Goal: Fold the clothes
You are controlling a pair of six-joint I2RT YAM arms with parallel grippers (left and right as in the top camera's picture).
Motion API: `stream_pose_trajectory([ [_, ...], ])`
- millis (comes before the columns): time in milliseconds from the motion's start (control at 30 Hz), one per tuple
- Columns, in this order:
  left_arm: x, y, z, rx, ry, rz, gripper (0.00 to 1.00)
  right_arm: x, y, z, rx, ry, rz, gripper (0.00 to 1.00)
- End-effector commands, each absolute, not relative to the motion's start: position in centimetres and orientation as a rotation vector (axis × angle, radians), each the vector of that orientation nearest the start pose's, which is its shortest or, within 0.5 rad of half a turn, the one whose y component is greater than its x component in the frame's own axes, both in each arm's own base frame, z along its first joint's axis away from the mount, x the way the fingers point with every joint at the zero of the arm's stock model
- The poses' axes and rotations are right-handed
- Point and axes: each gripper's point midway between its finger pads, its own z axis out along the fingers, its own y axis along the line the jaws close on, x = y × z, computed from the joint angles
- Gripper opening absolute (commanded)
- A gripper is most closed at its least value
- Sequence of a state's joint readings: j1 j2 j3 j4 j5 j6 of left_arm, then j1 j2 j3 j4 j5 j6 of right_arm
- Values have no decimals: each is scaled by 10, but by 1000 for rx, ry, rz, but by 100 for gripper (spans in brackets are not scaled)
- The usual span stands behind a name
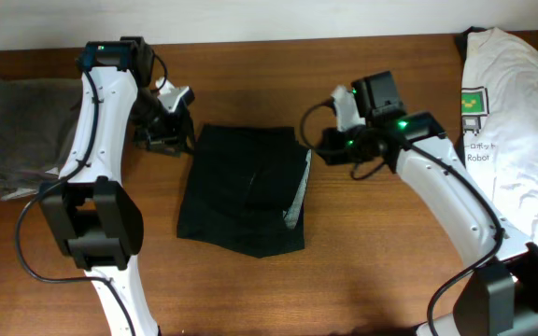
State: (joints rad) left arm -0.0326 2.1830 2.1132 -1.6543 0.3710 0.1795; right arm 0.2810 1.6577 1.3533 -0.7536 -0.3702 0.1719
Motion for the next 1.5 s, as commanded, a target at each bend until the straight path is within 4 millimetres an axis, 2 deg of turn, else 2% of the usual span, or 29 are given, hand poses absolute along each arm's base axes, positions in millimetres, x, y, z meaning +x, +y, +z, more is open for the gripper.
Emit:
stream_pose_trajectory([
  [0,366,-94,156,365,3187,-670,38,382,228,146,-406,2574,825,18],
  [33,358,-102,148,394,3219,-676,37,393,246,131,-396,2559,852,18],
  [100,346,-118,120,459,3270,-657,35,407,263,103,-340,2569,886,18],
  [167,336,-126,72,379,3328,-605,34,417,267,63,-272,2619,896,15],
  [233,325,-124,38,270,3371,-585,27,418,260,31,-198,2692,854,15],
  [267,316,-118,19,210,3402,-535,20,418,254,18,-159,2728,830,12],
  [333,299,-106,-13,166,3437,-432,16,419,214,-7,117,2833,559,8],
  [367,298,-100,-21,153,3435,-367,15,416,193,-12,234,2864,444,6],
  [400,307,-85,-33,145,3396,-206,10,412,177,-13,356,2888,396,4],
  [433,327,-74,-40,126,3313,-75,9,406,161,-10,476,2907,344,4],
  [500,368,-78,-42,146,3147,-73,8,390,143,-4,557,2946,248,4],
  [567,412,-86,-28,255,2984,-88,9,361,134,6,637,3032,168,4],
  [633,452,-93,3,277,2859,-100,10,339,129,12,661,3101,107,4],
  [700,481,-97,57,292,2793,-101,16,341,133,27,546,3083,147,4],
  [733,487,-97,83,286,2784,-102,24,350,142,42,375,3046,229,4],
  [767,488,-96,103,286,2783,-101,30,357,146,57,284,3002,261,4],
  [800,484,-96,127,286,2797,-106,34,366,162,81,77,2919,389,5],
  [867,463,-93,144,291,2875,-98,35,377,185,114,-92,2787,569,5],
  [933,428,-78,139,177,3039,-83,38,389,203,124,-135,2703,681,8],
  [1033,396,-56,120,4,3199,-63,38,399,234,114,-221,2645,739,9],
  [1100,382,-54,84,-37,3263,-121,38,404,257,91,-241,2648,758,9],
  [1133,378,-58,57,-39,3269,-162,38,410,259,72,-163,2675,735,8],
  [1167,376,-64,34,-39,3257,-221,29,413,257,57,-104,2700,727,8],
  [1200,377,-70,12,-1,3223,-278,19,417,252,42,-45,2727,713,5],
  [1267,379,-71,-9,70,3174,-292,11,415,228,22,153,2808,637,4],
  [1300,388,-71,-11,147,3127,-289,9,409,198,11,358,2866,489,4],
  [1333,399,-72,-10,198,3079,-286,9,405,185,7,437,2887,435,4],
  [1433,434,-77,0,263,2936,-284,9,392,168,1,486,2948,352,4],
  [1467,444,-79,11,276,2906,-292,10,387,163,-1,499,2962,306,4],
])
